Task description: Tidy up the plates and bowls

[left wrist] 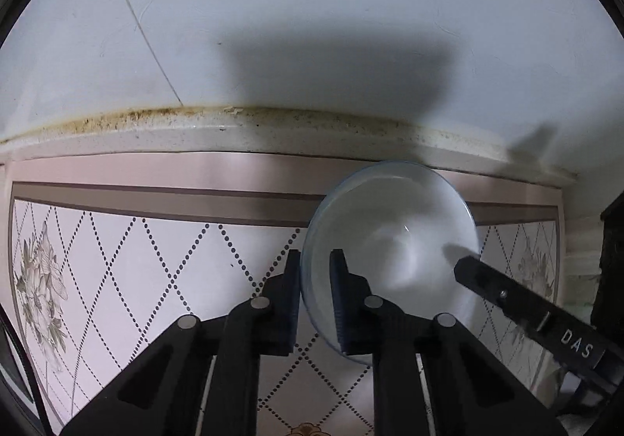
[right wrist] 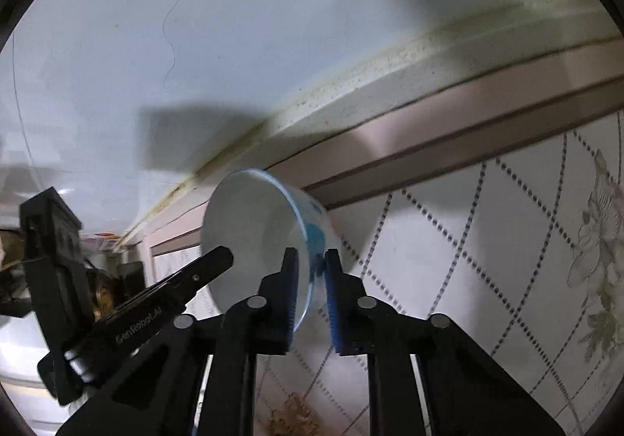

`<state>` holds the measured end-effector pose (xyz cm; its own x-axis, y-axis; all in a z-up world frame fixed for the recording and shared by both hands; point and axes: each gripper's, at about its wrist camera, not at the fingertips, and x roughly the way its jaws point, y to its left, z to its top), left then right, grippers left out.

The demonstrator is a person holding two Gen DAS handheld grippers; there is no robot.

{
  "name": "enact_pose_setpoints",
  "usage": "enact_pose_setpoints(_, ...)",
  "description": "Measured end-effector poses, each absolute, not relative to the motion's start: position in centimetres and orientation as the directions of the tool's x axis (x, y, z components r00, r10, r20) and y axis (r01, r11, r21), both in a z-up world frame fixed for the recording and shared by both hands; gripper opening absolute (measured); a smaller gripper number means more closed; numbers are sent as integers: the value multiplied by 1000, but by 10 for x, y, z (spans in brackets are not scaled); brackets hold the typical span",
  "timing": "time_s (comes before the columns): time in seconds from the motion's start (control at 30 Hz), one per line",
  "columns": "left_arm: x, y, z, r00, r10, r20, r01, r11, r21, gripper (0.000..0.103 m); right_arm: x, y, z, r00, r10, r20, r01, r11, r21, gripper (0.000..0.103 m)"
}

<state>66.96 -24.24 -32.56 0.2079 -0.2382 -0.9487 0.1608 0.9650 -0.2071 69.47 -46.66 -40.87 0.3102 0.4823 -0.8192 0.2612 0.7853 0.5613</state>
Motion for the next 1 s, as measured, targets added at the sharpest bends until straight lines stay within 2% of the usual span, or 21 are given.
enact_pose_setpoints(0.47,616,-231,-298,269,-247,-931,189,961,-200,12,667,-450,-385,299,433,-851,169,853,493,9)
enact_pose_setpoints(0.73,560,-215,-267,299,-302,-905,243,941,-234,12,601,-426,-347,342,405,-848,128,874,469,9)
enact_pose_setpoints(1.0,498,-214,-238,315,-352,-881,297,919,-260,12,512,-442,-295,404,406,-820,98,872,480,9)
